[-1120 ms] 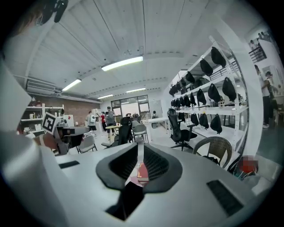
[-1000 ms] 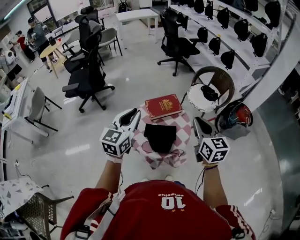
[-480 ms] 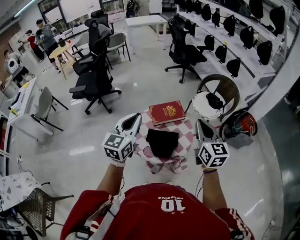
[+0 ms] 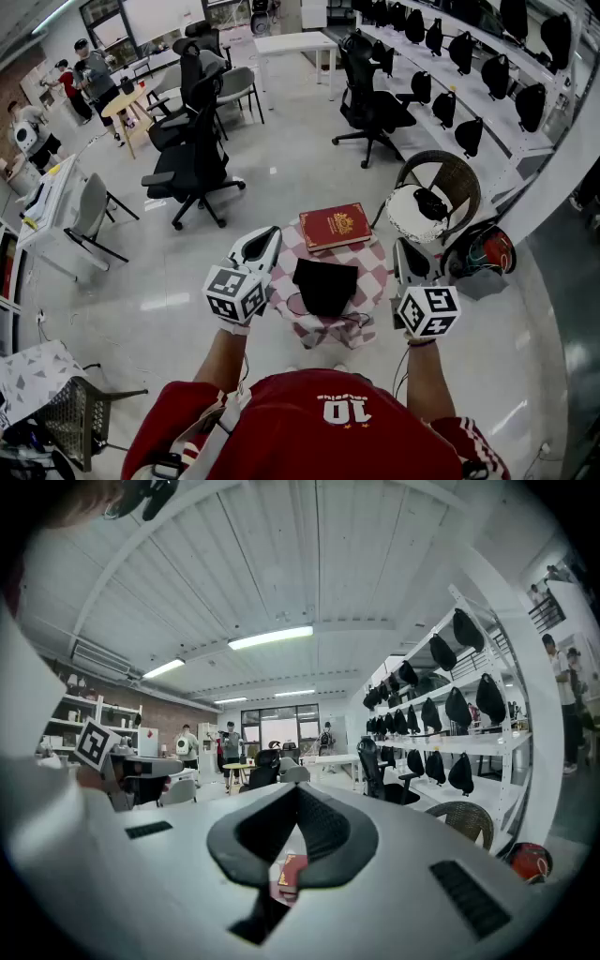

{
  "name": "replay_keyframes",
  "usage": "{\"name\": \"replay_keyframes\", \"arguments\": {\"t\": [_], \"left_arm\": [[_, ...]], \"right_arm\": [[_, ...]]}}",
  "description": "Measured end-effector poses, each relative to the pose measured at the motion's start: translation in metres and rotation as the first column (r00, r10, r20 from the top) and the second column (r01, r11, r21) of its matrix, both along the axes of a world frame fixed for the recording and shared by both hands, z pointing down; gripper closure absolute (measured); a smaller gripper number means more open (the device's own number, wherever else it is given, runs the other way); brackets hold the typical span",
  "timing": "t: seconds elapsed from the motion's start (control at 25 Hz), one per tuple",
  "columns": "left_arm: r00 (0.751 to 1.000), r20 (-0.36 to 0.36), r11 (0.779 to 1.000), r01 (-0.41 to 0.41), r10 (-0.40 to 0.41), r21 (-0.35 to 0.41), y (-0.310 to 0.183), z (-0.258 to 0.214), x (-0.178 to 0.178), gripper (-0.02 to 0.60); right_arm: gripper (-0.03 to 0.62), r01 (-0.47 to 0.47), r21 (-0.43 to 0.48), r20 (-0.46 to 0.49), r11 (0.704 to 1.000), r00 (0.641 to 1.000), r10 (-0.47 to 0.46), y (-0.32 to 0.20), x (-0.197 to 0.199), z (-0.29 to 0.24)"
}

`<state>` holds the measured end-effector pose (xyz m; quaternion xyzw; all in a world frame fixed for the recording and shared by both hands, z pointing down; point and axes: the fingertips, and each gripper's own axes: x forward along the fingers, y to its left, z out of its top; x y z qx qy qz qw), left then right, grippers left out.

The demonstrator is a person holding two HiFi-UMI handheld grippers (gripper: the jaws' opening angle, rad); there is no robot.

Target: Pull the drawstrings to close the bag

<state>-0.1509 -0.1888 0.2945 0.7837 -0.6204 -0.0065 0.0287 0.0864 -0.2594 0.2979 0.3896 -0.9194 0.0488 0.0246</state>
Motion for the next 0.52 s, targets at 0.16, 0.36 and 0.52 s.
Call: {"name": "replay_keyframes", "arguments": {"t": [0.16, 0.36, 0.52], "left_arm": [[1.0, -0.004, 1.0, 0.009, -0.009, 0.005, -0.002, -0.006, -0.002, 0.574], [1.0, 0.0, 1.0, 0.009, -0.009, 0.005, -0.004, -0.009, -0.007, 0.574], [1.0, 0.003, 1.0, 0.014, -0.014, 0.009, -0.001, 0.0, -0.005, 0.574]], "right_arm": [[0.579, -0.01, -0.001, -0.002, 1.0, 1.0, 0.01, -0.004, 0.002, -0.004], [0.579, -0.013, -0.006, 0.001, 1.0, 1.0, 0.013, -0.007, -0.002, -0.006], [0.579, -0.011, -0.005, -0.003, 1.0, 1.0, 0.011, -0.005, 0.001, 0.003]]}}
